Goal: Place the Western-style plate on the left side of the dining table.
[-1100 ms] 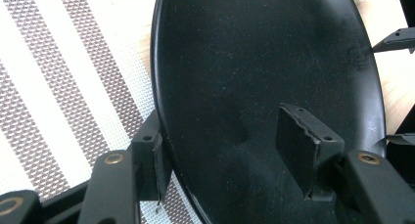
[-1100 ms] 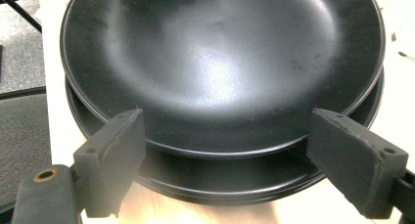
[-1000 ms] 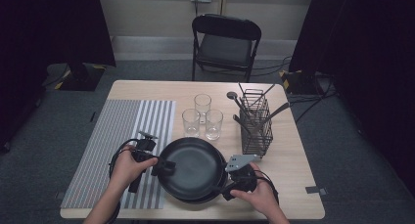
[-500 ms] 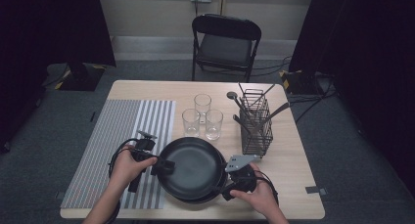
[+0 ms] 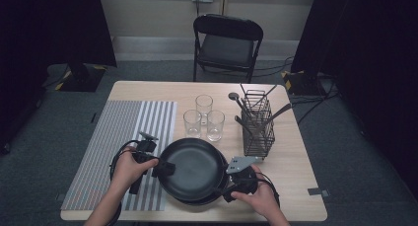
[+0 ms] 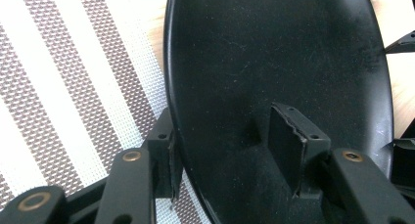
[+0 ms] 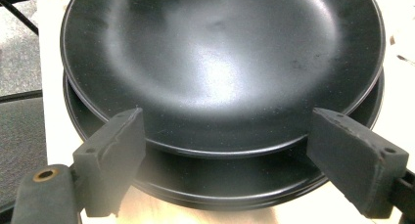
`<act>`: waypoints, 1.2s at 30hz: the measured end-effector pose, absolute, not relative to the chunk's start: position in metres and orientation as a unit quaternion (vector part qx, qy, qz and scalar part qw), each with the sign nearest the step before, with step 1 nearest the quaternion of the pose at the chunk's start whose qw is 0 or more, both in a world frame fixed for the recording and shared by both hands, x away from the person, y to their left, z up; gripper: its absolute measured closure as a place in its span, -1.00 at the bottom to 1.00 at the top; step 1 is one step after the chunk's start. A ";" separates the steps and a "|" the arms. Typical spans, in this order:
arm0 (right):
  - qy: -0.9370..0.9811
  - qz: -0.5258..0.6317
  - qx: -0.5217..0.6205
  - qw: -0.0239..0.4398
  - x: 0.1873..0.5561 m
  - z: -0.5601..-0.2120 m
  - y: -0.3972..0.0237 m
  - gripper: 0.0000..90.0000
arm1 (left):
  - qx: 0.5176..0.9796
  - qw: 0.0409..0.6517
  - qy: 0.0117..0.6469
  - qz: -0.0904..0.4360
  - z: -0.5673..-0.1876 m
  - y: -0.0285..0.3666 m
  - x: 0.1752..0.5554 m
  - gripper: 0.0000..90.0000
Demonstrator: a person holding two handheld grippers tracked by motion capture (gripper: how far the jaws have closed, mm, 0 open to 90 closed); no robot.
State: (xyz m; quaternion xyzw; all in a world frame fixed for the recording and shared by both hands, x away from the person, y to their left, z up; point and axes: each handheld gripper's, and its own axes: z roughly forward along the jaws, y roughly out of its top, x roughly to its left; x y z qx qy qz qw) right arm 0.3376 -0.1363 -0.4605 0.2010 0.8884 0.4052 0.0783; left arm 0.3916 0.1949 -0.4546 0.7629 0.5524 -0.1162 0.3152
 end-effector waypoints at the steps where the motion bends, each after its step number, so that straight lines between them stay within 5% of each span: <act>1: 0.888 0.405 0.201 0.078 0.338 -0.460 -0.136 -0.70 | 0.762 0.316 0.553 -0.116 -0.455 0.195 0.392 0.10; 36: 0.895 0.393 0.197 0.072 0.342 -0.462 -0.134 -0.74 | 0.760 0.317 0.553 -0.122 -0.453 0.195 0.392 0.07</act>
